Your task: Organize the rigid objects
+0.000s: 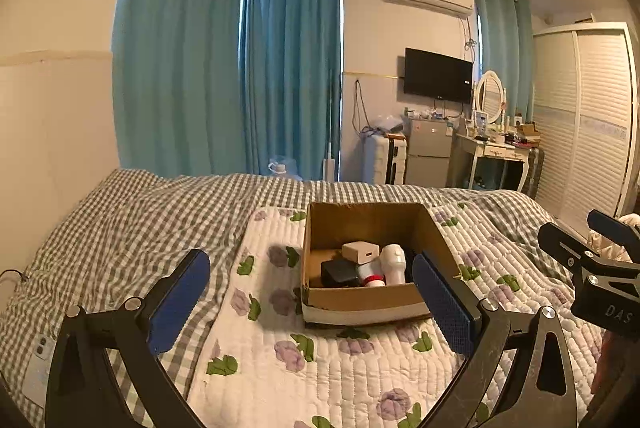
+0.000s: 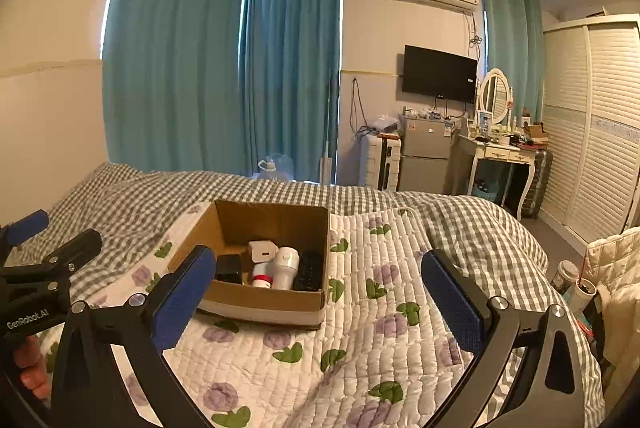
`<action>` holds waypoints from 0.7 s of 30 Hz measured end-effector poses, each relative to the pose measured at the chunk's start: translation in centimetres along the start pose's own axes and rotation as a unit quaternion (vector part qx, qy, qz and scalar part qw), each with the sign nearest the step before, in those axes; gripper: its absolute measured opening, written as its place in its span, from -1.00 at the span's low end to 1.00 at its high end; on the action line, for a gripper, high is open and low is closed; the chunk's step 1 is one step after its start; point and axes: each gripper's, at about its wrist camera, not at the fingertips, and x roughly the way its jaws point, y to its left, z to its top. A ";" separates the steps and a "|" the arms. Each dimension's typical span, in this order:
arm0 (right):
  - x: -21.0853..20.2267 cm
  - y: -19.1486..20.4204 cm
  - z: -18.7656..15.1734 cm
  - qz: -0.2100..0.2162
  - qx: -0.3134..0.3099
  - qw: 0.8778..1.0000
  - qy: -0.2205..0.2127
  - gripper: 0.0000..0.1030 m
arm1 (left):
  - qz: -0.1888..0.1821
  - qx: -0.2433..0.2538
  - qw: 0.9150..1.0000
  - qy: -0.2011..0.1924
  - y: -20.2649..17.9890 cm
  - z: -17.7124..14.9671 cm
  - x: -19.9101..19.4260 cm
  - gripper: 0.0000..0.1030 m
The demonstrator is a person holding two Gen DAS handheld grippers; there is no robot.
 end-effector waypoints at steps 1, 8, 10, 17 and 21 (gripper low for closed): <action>0.1 -0.1 -0.1 0.000 0.001 1.000 0.002 1.00 | -0.001 0.000 1.000 0.002 0.0 -0.1 0.1 1.00; 0.7 0.4 -0.5 0.000 -0.010 1.000 0.022 1.00 | 0.000 0.001 1.000 0.012 0.1 -0.6 0.3 1.00; 0.8 0.4 -0.5 0.002 -0.008 1.000 0.026 1.00 | -0.001 0.000 1.000 0.013 0.2 -0.7 0.4 1.00; 0.9 0.5 -0.6 0.005 -0.004 1.000 0.031 1.00 | -0.003 0.004 1.000 0.014 -0.1 -0.8 0.4 1.00; 1.0 0.5 -0.7 -0.002 -0.007 0.999 0.033 1.00 | 0.000 0.001 1.000 0.017 -0.1 -0.9 0.5 1.00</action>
